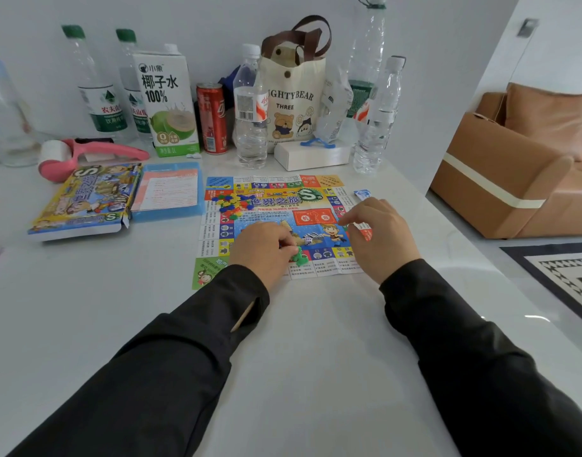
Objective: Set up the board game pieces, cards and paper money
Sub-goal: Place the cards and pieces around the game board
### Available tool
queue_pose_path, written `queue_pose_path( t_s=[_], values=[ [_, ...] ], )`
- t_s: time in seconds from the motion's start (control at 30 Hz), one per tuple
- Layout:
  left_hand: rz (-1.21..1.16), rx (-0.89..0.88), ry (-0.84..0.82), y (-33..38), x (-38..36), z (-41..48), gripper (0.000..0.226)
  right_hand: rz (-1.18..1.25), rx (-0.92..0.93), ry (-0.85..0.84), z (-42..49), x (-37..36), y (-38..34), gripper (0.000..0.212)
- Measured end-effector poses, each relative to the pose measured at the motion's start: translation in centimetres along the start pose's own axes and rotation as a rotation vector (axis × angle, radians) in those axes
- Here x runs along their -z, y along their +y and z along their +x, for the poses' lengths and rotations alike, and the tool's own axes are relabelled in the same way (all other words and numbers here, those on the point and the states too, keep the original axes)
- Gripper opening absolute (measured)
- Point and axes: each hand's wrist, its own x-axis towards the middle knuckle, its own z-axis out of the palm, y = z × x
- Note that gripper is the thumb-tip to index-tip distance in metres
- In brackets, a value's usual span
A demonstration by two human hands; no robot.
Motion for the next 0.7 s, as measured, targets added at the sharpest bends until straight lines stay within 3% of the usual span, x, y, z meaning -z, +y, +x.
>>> queue_pose_path(
  t_s=[0.27, 0.7],
  values=[
    [-0.239, 0.058, 0.023, 0.4, 0.4, -0.1, 0.011, 0.013, 0.093, -0.222, -0.6, -0.3, -1.0, 0.017],
    [-0.336, 0.041, -0.047, 0.4, 0.6, -0.2, 0.009, 0.099, 0.117, -0.203, -1.2, -0.7, -2.3, 0.009]
  ],
)
